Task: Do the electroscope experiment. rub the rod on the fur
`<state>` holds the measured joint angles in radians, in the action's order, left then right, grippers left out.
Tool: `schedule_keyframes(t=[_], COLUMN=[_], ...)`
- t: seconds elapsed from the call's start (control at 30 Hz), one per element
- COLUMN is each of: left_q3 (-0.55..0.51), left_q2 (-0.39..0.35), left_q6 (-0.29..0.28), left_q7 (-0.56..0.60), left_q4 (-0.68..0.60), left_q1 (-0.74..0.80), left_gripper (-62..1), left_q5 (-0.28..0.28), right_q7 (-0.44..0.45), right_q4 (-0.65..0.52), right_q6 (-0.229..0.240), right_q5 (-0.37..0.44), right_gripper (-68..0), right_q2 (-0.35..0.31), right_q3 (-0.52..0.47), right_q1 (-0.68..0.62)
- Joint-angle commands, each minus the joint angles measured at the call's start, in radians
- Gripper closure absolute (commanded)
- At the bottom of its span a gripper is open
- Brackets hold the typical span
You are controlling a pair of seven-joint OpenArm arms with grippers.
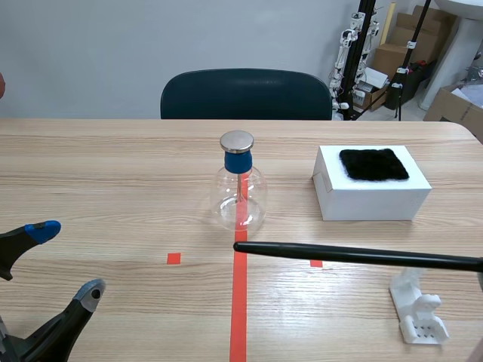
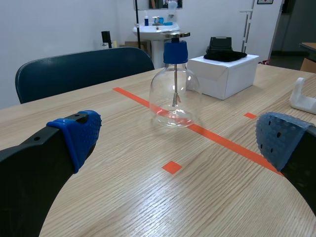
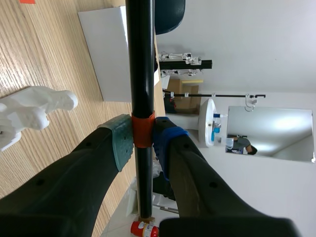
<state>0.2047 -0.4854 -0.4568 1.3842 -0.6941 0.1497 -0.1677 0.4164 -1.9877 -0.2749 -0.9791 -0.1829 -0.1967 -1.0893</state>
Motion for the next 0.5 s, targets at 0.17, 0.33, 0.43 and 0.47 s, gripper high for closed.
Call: schedule_keyframes(t=[0.17,0.33,0.43,0.47], left_q3=[-0.003,-0.003,-0.003,-0.003], left_q2=[-0.006,-0.006,-0.006,-0.006], left_q6=[-0.002,-0.002,-0.002,-0.002], left_q7=[0.015,0.015,0.015,0.014], left_q4=[-0.007,-0.007,-0.007,-0.007], left_q1=[0.000,0.000,0.000,0.000], left_gripper=[-62.3,-62.3,-62.3,-62.3], left_q5=[0.010,0.010,0.010,0.010], right_q7=[-0.007,-0.006,-0.007,-0.007], right_q4=[-0.008,-0.008,-0.008,-0.008], right_q6=[-0.018,-0.046,-0.066,-0.066], right_q5=[0.008,-0.004,-0.015,-0.015], right_gripper=[-2.4,-2.4,-2.4,-2.4], right_q2=[-0.005,-0.006,-0.006,-0.006], right_q3=[-0.007,-0.007,-0.007,-0.007], right_q1=[0.011,0.011,0.011,0.011])
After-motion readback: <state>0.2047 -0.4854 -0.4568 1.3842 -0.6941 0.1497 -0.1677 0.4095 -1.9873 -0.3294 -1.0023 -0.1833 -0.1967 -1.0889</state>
